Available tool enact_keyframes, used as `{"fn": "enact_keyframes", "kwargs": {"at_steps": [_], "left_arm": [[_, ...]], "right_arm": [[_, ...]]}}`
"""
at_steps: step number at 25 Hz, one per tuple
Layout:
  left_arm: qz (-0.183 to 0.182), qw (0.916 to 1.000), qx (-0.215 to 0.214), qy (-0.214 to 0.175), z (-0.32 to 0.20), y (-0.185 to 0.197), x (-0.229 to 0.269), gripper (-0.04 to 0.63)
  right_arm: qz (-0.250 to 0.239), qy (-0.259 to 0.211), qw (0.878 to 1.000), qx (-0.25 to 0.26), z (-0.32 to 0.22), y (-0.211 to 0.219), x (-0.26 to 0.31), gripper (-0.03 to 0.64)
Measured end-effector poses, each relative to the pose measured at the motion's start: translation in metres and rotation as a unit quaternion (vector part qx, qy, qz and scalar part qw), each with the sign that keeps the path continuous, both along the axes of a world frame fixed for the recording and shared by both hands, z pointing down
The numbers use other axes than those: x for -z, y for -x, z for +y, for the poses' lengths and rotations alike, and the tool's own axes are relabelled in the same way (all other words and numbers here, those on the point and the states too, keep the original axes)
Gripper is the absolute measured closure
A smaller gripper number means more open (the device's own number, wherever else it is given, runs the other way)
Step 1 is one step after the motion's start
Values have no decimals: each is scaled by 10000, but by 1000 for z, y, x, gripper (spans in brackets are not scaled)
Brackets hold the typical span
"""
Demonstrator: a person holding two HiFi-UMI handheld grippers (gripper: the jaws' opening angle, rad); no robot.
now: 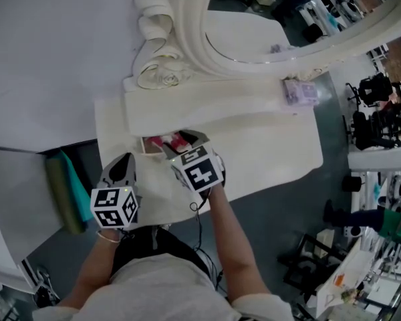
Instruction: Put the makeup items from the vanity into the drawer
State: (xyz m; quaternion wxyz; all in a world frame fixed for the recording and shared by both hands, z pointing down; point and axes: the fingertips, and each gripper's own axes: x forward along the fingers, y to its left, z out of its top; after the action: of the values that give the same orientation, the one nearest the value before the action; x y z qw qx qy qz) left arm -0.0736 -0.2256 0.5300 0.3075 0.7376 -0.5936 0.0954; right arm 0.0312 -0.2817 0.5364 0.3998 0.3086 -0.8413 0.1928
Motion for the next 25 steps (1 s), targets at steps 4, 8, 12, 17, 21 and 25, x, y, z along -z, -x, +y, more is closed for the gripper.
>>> {"fn": "enact_keyframes", "kwargs": {"at_steps": [4,8,12,17,21,25], "left_arm": [[17,10000,16,29,0,-1,-2,591],[16,10000,17,6,-1,-3,-1,591],[0,10000,39,29,3,-1,-2,591],[-1,9999,64,98,7,1,-7,591],[-11,10000,36,59,7,-2,-4,591],[-35,10000,50,66,6,1,-8,591]], "right_arm": [[-64,-83,9992,-392,-4,-19,8,399],[-206,-189,9969,-733,-5,-33,11,399],[-669,-238,9900,-1218,-1,-44,25,399],[-427,-178,9896,-1363,-4,-52,10,399],[-154,-215,9909,-1322,-10,-42,-1,399],[-38,-194,9904,-1370,-11,-36,-8,399]]}}
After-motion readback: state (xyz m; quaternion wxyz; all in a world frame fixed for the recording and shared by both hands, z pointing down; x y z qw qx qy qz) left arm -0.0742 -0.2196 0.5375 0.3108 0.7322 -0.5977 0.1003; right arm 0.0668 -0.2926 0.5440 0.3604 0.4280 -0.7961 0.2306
